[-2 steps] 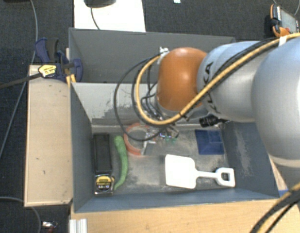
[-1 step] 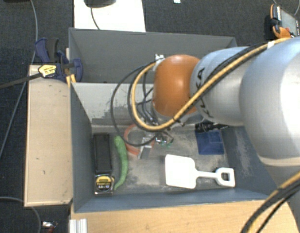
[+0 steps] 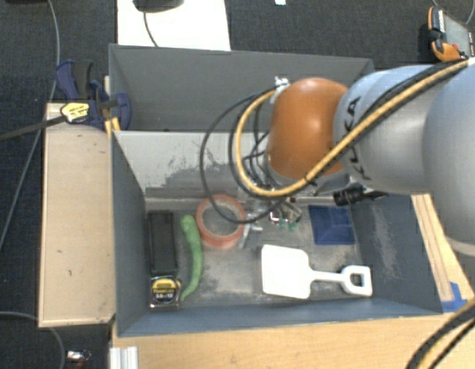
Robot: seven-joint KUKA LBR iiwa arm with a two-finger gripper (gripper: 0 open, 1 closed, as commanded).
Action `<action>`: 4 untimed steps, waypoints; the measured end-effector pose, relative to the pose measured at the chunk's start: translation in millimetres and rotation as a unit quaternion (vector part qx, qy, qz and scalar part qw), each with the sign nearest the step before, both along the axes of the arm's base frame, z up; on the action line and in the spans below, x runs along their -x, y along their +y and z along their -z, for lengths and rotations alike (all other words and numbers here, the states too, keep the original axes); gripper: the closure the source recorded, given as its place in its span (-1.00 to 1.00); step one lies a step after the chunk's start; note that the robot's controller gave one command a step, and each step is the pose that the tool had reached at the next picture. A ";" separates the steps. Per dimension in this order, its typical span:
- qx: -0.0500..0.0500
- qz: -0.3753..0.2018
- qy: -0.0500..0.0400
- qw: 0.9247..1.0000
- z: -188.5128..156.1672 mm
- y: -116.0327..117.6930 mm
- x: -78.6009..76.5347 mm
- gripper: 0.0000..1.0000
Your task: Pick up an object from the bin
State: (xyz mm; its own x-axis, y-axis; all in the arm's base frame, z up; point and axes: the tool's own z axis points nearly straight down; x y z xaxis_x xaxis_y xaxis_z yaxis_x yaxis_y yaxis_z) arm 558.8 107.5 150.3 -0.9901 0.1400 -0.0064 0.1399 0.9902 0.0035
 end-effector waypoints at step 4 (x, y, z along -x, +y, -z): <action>-0.002 0.271 0.002 0.963 64.5 12.1 4.5 -1.00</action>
Offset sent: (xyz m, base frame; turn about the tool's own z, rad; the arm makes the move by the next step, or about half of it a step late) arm -0.0083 0.0151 -0.0332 0.1641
